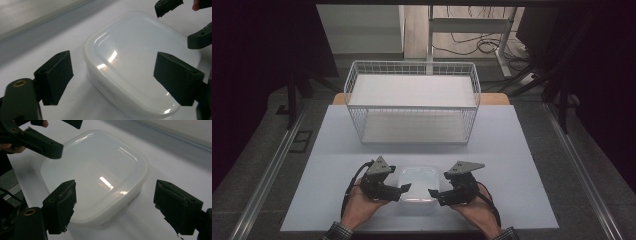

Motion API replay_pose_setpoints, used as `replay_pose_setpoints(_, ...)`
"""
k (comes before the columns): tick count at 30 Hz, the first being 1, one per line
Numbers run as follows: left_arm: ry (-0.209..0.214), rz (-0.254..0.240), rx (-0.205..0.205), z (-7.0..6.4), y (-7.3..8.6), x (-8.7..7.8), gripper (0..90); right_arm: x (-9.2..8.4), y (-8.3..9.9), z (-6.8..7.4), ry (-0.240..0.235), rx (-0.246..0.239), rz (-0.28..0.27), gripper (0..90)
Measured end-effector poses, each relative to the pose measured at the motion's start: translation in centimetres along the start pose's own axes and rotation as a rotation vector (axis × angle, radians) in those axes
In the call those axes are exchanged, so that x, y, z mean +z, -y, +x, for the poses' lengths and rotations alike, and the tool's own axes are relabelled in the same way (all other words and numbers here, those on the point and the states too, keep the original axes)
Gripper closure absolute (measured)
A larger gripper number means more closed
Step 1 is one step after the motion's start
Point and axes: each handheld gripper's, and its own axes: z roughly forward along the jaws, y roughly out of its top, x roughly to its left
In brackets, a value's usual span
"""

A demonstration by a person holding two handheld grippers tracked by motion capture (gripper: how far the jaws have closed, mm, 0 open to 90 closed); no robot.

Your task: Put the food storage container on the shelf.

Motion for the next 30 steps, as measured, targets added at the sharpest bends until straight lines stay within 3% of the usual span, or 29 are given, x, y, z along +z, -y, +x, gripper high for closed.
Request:
replay_pose_setpoints(1, 0.000, 0.000, 0.000, 0.0, 0.0, 0.0, 13.6, 0.0, 0.0, 0.0, 0.000, 0.000, 0.000, 16.8)
replay_pose_setpoints(4, 0.060, 0.005, -0.042, 0.1, 0.4, 0.2, 17.5, 0.9, 0.1, -0.1, -0.039, 0.028, 0.019, 14.8)
replay_pose_setpoints(7, 0.055, -0.005, -0.053, -0.2, 0.6, 0.0, 24.4, 1.0, 0.1, -0.1, -0.059, 0.045, 0.024, 15.9)
replay_pose_setpoints(9, 0.061, -0.017, -0.090, -0.3, 1.1, -0.2, 26.3, 0.9, 0.3, 0.0, -0.055, 0.058, 0.020, 18.5)
replay_pose_setpoints(13, 0.146, -0.003, -0.154, 0.4, 1.5, -0.4, 30.1, 0.6, 0.4, -0.1, -0.093, 0.104, 0.048, 23.7)
replay_pose_setpoints(15, 0.158, -0.010, -0.181, 0.6, 1.6, -0.2, 31.2, 0.7, 0.5, -0.3, -0.099, 0.117, 0.045, 24.2)
replay_pose_setpoints(17, 0.157, -0.005, -0.184, 0.5, 1.6, -0.2, 32.2, 0.6, 0.5, -0.3, -0.100, 0.123, 0.045, 25.2)
replay_pose_setpoints(19, 0.134, 0.002, -0.187, 0.1, 1.6, -0.8, 36.3, 0.2, 0.5, -0.1, -0.090, 0.137, 0.051, 34.1)
replay_pose_setpoints(22, 0.161, -0.010, -0.201, 0.4, 1.8, -1.7, 51.6, -0.8, 0.5, -0.2, -0.087, 0.139, 0.049, 49.5)
replay_pose_setpoints(24, 0.166, -0.016, -0.204, 0.5, 1.9, -2.0, 57.5, -1.2, 0.5, -0.3, -0.099, 0.144, 0.053, 55.0)
replay_pose_setpoints(29, 0.136, -0.044, -0.218, 0.1, 1.8, -2.6, 68.1, -1.9, 0.5, -0.2, -0.085, 0.187, 0.019, 67.7)
replay_pose_setpoints(30, 0.108, -0.060, -0.219, 0.1, 1.7, -2.8, 70.2, -2.1, 0.5, -0.3, -0.088, 0.193, 0.012, 70.8)
